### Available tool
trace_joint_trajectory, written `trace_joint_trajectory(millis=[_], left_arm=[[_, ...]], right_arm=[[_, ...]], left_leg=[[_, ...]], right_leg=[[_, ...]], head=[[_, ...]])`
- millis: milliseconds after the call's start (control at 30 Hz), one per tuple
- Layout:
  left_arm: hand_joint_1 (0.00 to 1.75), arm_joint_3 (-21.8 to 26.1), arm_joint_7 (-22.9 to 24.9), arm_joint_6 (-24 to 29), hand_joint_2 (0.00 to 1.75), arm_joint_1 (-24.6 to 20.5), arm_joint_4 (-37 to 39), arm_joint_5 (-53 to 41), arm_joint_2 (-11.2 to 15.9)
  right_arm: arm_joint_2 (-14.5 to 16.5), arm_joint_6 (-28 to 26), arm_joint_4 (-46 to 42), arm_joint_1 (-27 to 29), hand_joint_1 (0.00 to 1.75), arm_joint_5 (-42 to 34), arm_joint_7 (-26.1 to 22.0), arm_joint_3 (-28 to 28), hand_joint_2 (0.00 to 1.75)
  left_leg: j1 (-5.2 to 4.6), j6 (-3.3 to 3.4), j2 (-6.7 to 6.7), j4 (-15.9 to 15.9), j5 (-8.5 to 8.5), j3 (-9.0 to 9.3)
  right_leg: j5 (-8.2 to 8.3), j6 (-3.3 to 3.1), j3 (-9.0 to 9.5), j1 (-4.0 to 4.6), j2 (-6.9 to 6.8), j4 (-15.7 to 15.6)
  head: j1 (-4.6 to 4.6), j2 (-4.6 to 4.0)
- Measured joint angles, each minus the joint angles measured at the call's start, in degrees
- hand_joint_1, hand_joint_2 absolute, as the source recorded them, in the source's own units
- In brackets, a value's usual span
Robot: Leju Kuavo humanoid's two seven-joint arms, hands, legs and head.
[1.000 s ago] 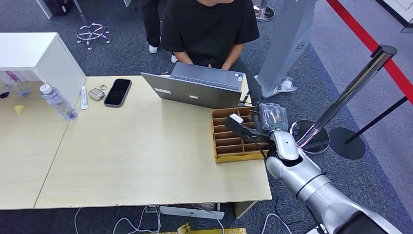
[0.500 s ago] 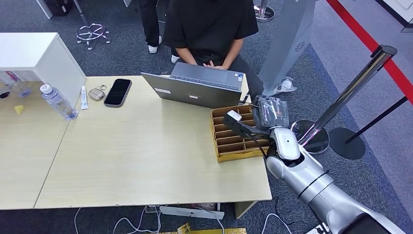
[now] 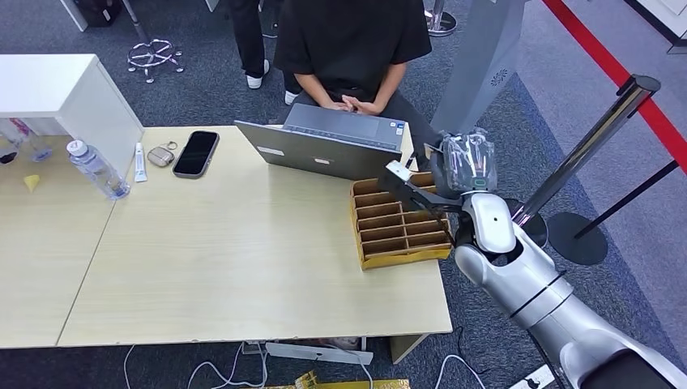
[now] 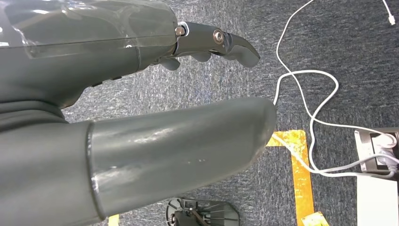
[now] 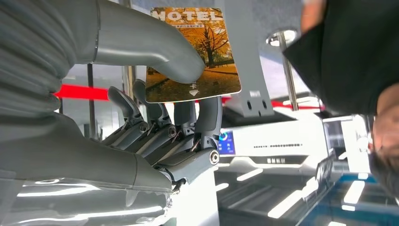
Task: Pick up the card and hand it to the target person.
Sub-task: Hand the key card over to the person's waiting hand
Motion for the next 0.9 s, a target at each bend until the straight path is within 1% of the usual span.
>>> trace_joint_trajectory(millis=[233,400,567,900], left_arm=[[0.0,0.0,0.2,-0.1,0.0,0.0,0.0,-0.4,0.0],[0.0,0.0,0.6,-0.2,0.0,-0.1,0.0,-1.3,-0.1],[0.0,-0.4,1.4,-0.3,0.0,-0.7,0.0,-1.9,-0.2],[0.0,-1.8,2.2,-0.9,0.0,-1.5,0.0,-3.0,-0.2]], right_arm=[[-0.3,0.5,-0.7,-4.1,1.46,0.1,-0.2,-0.3,1.75],[0.2,0.5,0.2,-7.2,1.48,-1.6,-1.9,-0.1,1.75],[2.1,-0.9,4.1,-9.7,1.4,-3.1,-4.0,0.5,1.75],[7.6,-2.7,16.6,-12.1,1.47,-4.7,-8.0,2.6,1.75]], left_leg=[[0.0,0.0,0.0,0.0,0.0,-0.02],[0.0,0.0,0.0,0.0,0.0,-0.03],[0.01,0.03,-0.01,0.0,0.03,-0.05],[0.01,0.01,-0.04,0.0,0.04,-0.06]], right_leg=[[0.0,0.0,0.0,0.0,0.0,0.0],[0.0,0.0,0.0,0.0,-0.01,0.0],[0.0,0.0,0.01,0.0,-0.03,0.0],[0.0,0.0,0.0,0.0,-0.08,0.0]], head=[[0.01,0.0],[0.0,0.0],[-0.01,0.0],[-0.01,0.0]])
